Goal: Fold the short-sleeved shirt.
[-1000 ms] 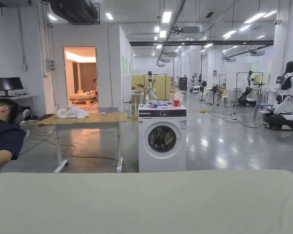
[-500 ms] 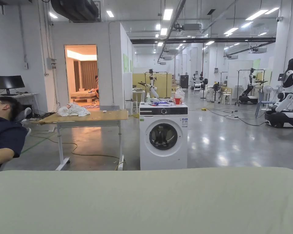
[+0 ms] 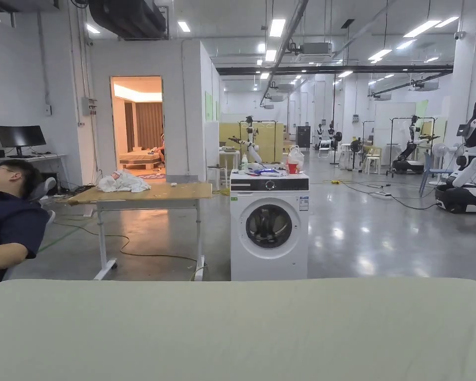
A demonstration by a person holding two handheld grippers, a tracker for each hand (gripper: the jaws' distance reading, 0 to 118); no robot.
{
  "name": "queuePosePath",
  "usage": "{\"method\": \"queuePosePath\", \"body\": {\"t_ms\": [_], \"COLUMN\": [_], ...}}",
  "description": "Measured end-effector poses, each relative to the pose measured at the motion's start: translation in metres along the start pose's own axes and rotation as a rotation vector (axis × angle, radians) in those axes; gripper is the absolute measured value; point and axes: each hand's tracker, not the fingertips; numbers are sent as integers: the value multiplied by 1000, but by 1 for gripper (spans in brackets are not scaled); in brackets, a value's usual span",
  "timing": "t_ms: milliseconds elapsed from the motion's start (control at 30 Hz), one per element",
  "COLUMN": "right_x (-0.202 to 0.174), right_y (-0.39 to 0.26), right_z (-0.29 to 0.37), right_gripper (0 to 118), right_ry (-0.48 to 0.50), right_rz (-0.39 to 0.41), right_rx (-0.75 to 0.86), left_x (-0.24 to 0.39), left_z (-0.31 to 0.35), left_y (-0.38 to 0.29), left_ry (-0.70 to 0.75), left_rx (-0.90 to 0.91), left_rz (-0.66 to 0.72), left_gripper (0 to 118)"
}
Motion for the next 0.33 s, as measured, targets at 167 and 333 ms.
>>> {"method": "queuePosePath", "body": {"t_ms": [167, 333], "right_x": [-4, -4], "right_y": [-3, -6], "right_z": [-4, -6], "right_gripper": [118, 118], "right_ry": [-49, -81], "right_rz": [51, 88], "right_rx": [-10, 17], "left_x": [-1, -2], "left_z": [2, 2], "left_y": [-2, -3], "left_ry": [8, 8], "left_rx": [-7, -15], "left_rz": [-2, 4], "left_gripper": [118, 118]}}
